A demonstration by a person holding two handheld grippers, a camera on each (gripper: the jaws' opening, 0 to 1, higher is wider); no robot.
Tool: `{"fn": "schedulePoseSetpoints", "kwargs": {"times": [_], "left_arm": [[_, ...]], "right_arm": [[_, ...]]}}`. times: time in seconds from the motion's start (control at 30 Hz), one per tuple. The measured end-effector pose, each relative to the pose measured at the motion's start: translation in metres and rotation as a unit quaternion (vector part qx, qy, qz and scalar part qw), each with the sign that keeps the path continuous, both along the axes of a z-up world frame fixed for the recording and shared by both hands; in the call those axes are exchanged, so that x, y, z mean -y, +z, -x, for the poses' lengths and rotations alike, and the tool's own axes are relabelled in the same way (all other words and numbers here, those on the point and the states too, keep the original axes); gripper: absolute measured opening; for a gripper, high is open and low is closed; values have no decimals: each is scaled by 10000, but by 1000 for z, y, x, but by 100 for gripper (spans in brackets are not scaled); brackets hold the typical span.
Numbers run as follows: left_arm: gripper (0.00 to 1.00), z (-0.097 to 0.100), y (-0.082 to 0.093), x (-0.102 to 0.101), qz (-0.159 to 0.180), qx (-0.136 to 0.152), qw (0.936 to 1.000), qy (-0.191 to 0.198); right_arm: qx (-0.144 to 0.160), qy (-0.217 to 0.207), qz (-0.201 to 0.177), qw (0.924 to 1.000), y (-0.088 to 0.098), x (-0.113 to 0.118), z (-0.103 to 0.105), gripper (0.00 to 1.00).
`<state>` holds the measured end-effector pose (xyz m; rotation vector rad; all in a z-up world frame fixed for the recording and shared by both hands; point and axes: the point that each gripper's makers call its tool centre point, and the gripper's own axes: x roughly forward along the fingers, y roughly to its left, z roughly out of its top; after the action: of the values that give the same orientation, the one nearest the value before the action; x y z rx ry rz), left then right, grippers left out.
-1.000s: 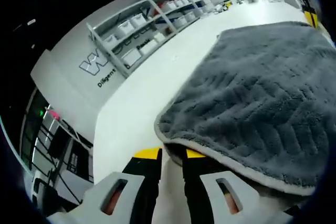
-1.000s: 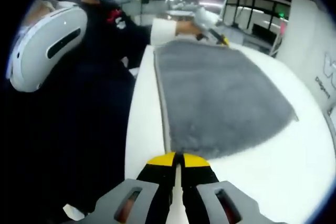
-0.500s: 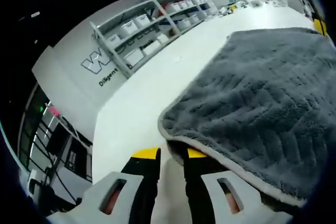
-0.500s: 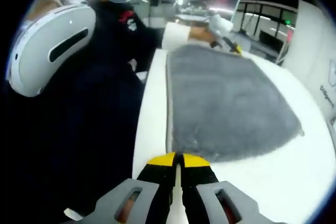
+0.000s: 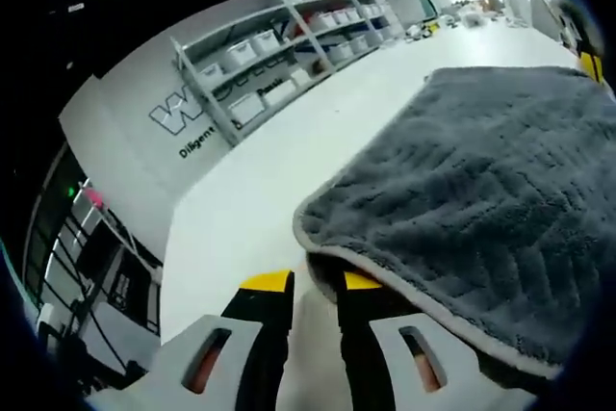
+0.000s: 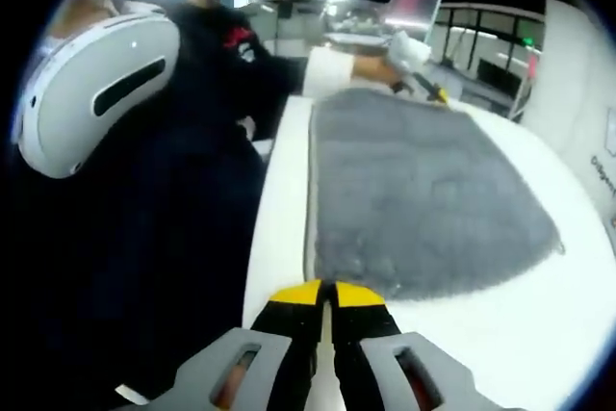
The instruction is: Open the folded towel by lifting each exposed corner and separating the folded layers until the towel lies flat within the target outline without major curled edges
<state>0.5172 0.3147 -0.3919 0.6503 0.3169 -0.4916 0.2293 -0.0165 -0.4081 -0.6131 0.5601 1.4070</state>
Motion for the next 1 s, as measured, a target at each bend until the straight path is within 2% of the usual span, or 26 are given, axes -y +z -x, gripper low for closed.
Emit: {"fn": "schedulePoseSetpoints", "kwargs": {"times": [0.13,0.4,0.43,0.5,0.53,0.6,0.67,0.73,0.83,1.0], "left_arm": [[14,2,-1,1,64,128,9999,-51],[17,9,-1,-3,175,145,9997,36],[19,10,0,-4,122,171,9998,62],[24,12,5,-8,53,257,9996,144],[24,13,7,-11,189,259,9992,251],[24,19,7,-7,447,152,9985,279],[25,21,7,-6,572,111,9980,250],[25,23,7,-8,624,59,9977,265],[25,28,18,-7,734,249,9968,185],[18,30,33,-6,1258,341,9915,59]], "right_arm": [[-42,-4,-176,9998,0,5,0,0],[-281,-264,-215,9990,0,12,0,0],[-259,-262,-200,9991,1,13,0,0],[37,-404,-422,9983,13,11,-10,0],[53,-430,-472,9979,15,10,-11,0],[177,-670,-921,9933,36,6,-23,0],[274,-774,-935,9922,39,6,-30,0],[495,-906,-855,9910,38,6,-39,0],[497,-923,-866,9907,34,0,-41,0],[459,-879,-689,9927,15,-7,-43,0]]}}
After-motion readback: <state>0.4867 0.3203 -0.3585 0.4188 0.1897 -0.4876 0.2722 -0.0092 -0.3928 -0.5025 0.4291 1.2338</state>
